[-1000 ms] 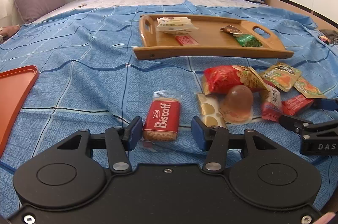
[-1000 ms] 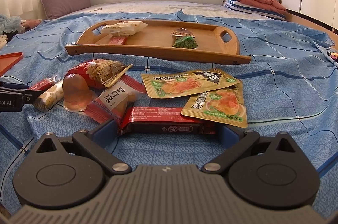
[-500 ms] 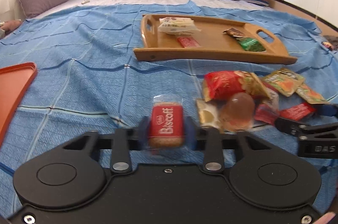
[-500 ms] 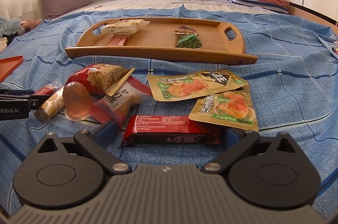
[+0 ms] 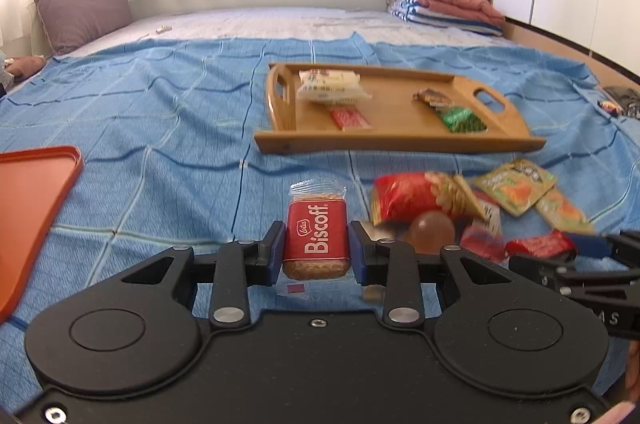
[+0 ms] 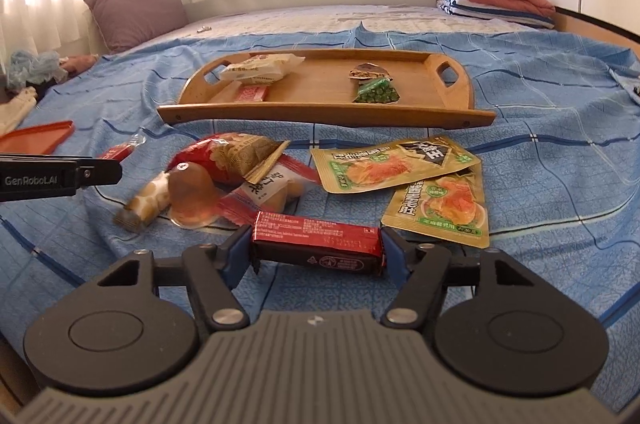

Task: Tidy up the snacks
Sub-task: 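Carry the Biscoff packet and red bar over the wooden tray and lower them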

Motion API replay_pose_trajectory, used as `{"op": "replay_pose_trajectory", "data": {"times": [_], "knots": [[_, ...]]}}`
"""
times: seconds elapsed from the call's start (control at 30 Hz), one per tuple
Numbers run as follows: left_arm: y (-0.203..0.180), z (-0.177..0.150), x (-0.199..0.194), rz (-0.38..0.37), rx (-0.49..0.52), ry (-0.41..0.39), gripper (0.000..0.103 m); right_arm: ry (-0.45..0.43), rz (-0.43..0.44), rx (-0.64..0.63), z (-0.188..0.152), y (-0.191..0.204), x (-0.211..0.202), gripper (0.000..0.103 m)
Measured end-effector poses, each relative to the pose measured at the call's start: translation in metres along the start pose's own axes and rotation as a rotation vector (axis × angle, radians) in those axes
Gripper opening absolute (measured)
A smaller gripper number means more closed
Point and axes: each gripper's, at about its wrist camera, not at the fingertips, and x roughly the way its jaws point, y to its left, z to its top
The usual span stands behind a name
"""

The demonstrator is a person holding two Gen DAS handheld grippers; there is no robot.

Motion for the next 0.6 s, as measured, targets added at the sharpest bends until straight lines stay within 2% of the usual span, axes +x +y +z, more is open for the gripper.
{"op": "replay_pose_trajectory", "data": {"times": [0.37,0.6], "knots": [[-0.008,0.022,-0.008,-0.032,-0.021,-0.051,0.032,-0.087,0.071,0.058,0.028,0.005,-0.028,0.069],[-0.018,0.051,0.003,-0.047,-0.020,-0.071,0.032,-0.156,0.047,0.050,0.058,-0.003,-0.023,0.069]]}}
